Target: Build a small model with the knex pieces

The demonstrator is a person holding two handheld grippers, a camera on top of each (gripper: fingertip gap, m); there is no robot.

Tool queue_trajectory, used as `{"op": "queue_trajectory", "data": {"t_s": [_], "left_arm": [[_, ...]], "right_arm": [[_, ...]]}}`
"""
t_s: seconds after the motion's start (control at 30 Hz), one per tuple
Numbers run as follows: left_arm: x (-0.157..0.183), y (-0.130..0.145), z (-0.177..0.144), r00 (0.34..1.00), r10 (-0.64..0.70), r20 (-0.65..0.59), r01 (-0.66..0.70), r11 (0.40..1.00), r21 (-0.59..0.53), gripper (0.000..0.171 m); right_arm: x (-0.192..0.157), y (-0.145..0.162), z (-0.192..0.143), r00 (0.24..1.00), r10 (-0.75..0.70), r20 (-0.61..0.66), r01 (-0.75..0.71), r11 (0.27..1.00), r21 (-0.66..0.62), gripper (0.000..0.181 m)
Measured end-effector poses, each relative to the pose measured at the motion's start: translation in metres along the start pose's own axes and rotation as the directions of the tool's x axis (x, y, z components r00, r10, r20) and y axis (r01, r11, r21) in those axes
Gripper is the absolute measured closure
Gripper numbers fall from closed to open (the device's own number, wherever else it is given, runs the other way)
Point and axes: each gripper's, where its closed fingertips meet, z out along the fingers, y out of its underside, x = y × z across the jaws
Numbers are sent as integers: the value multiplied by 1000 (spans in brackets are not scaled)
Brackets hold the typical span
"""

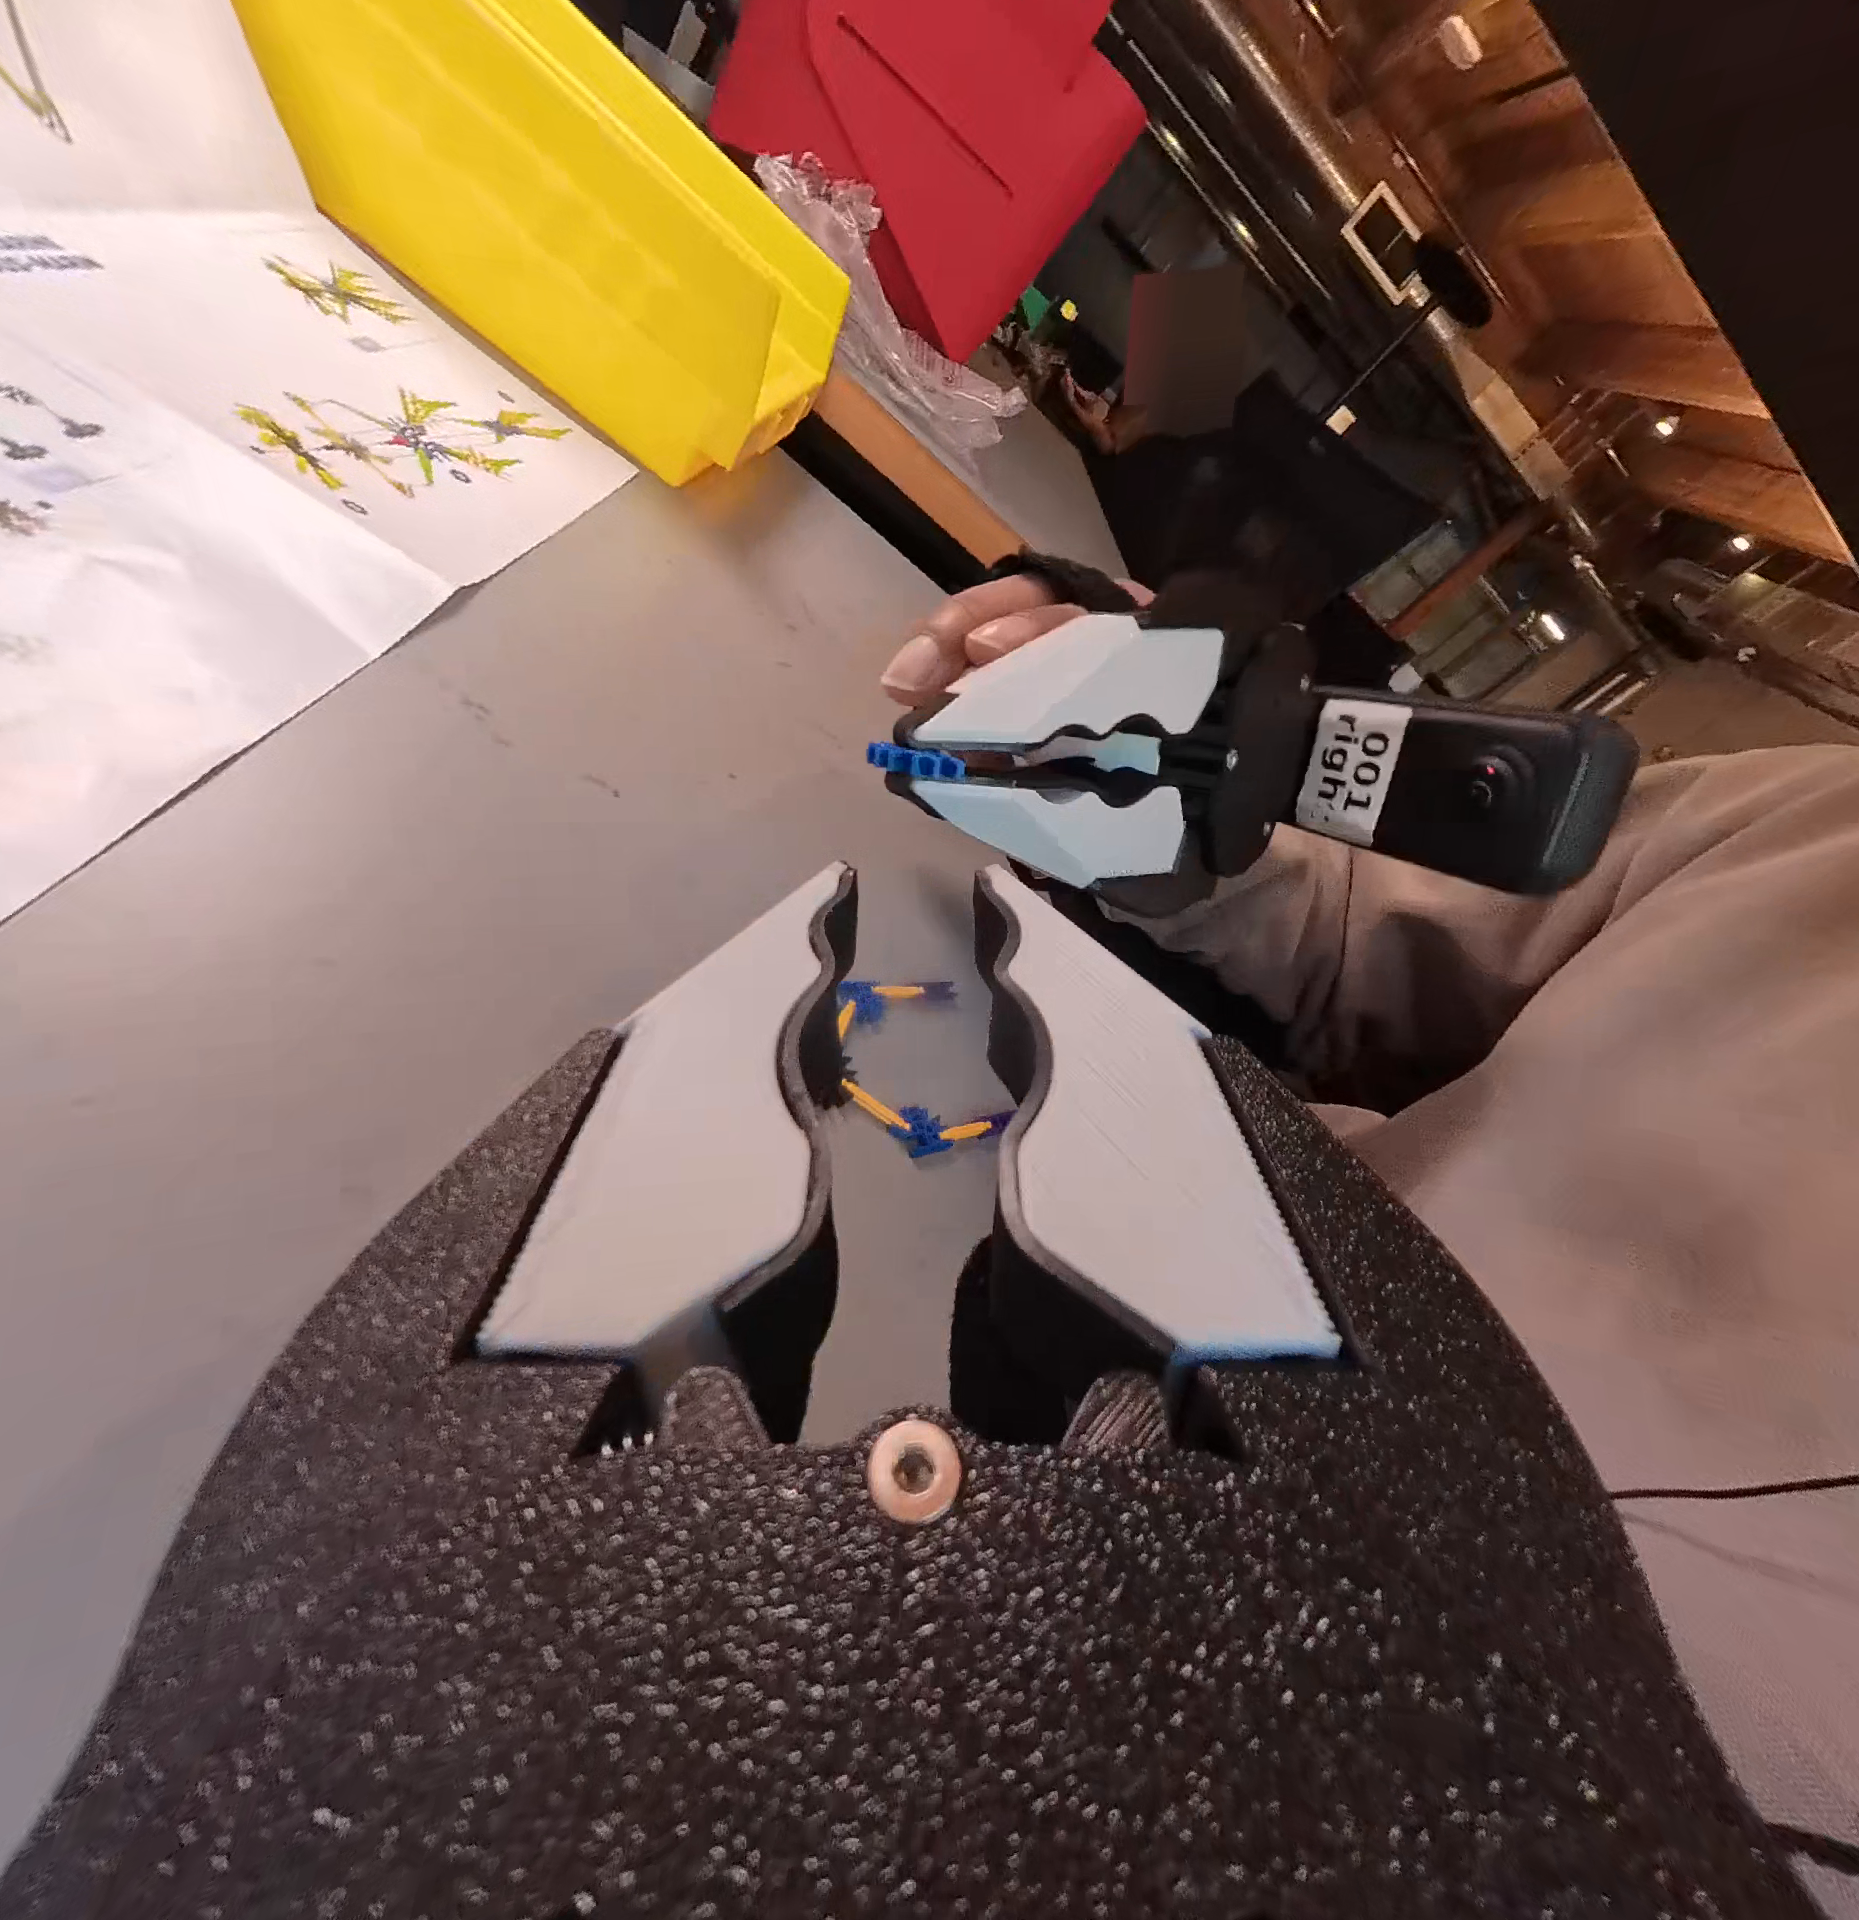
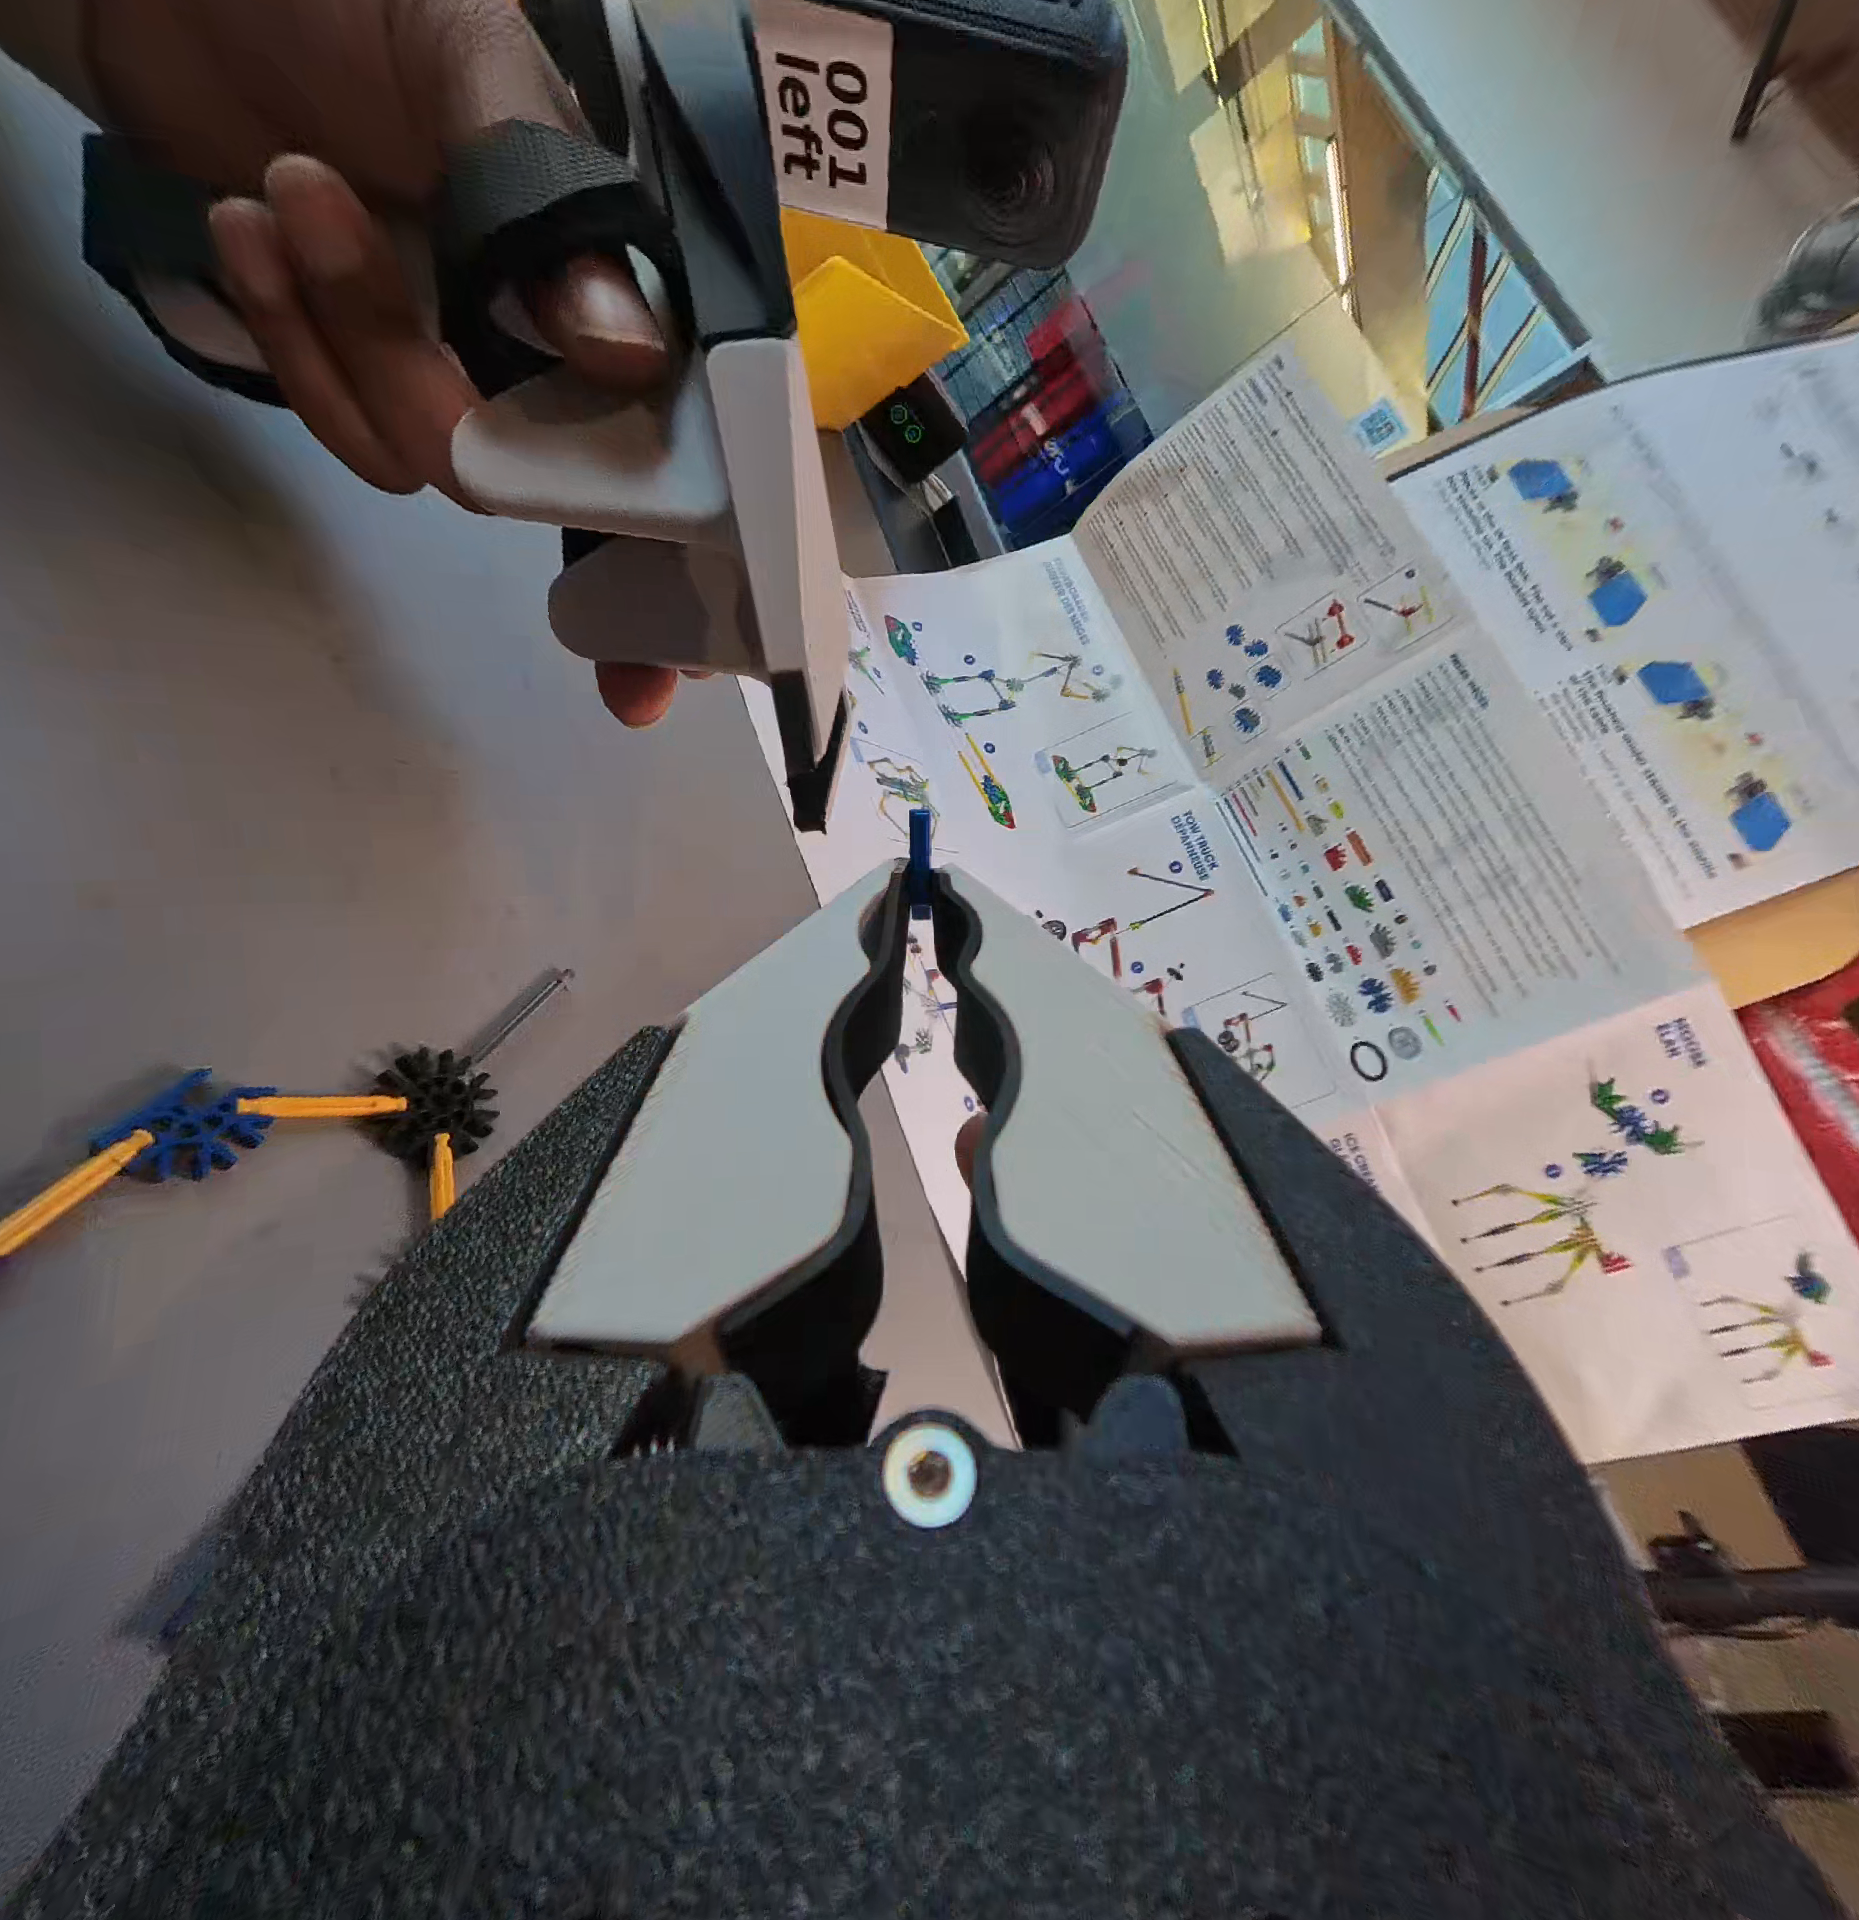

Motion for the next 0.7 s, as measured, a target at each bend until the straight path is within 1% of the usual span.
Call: {"op": "queue_trajectory", "data": {"t_s": [0.1, 0.23, 0.33, 0.43, 0.5, 0.53, 0.6, 0.63, 0.67, 0.7], "left_arm": [[-2, -1, 2, 999, -41, 9, 41, 999, 22, 149], [-3, -2, 2, 999, -19, 38, 18, 999, 33, 149], [-2, 1, 3, 999, -18, 34, 17, 1000, 18, 157], [-2, 2, 3, 997, 44, 55, -44, 999, 3, 158], [0, 1, 3, 994, 97, 60, -96, 995, -5, 158], [0, 1, 2, 989, 131, 61, -131, 991, -6, 158], [-2, -2, -2, 972, 220, 76, -220, 975, -3, 158], [-3, -4, -4, 959, 268, 89, -269, 963, 2, 159], [-4, -7, -6, 943, 314, 106, -317, 949, 7, 158], [-5, -9, -8, 926, 355, 127, -359, 933, 12, 158]], "right_arm": [[-3, -2, 2, 992, -124, -32, 123, 992, -18, 179], [-14, -4, 5, 973, -230, -32, 230, 973, -18, 179], [-18, -9, 6, 963, -267, -35, 267, 964, -8, 180], [-18, -9, 6, 968, -248, -37, 248, 969, 0, 178], [-15, -11, 5, 980, -197, -36, 197, 980, 9, 176], [-13, -11, 4, 990, -137, -30, 138, 990, 19, 172], [-10, -7, 2, 998, 49, 40, -50, 998, 24, 155], [-11, -5, 1, 982, 164, 96, -167, 986, 23, 154], [-13, -5, -1, 942, 290, 170, -298, 954, 23, 154], [-14, -7, -3, 882, 410, 233, -426, 905, 16, 154]]}}
